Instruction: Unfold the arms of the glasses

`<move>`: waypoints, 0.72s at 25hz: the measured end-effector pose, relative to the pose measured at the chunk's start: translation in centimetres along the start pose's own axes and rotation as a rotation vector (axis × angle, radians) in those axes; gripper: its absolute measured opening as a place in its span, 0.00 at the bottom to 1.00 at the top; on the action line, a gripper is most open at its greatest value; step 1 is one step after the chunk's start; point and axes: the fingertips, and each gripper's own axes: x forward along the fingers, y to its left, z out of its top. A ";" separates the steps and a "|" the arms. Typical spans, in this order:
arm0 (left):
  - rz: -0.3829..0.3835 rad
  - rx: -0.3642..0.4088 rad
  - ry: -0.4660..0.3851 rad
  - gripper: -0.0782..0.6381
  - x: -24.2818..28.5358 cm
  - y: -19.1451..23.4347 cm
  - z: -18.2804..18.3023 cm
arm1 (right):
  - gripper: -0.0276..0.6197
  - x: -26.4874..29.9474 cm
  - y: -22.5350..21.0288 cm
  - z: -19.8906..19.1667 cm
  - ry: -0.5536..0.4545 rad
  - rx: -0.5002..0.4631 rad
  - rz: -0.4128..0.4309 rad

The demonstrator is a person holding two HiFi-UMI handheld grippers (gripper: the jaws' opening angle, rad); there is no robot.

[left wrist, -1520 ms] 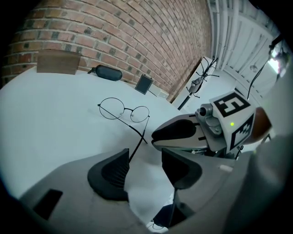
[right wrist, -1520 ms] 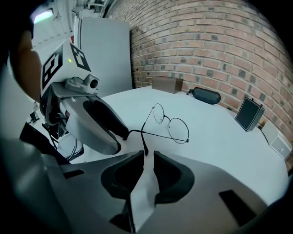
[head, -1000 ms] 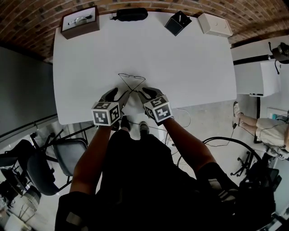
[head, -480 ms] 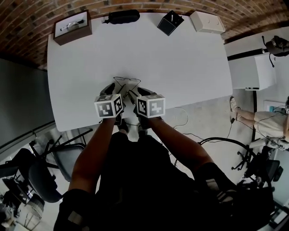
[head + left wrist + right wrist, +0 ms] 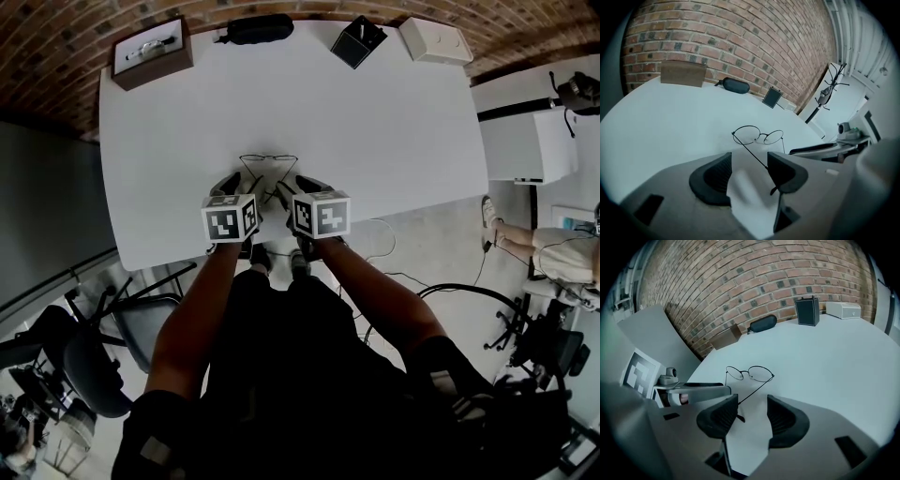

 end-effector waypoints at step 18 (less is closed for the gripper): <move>0.068 0.086 0.002 0.45 -1.7 2.7 0.2 | 0.30 -1.7 -2.1 2.2 -0.019 -0.322 -0.101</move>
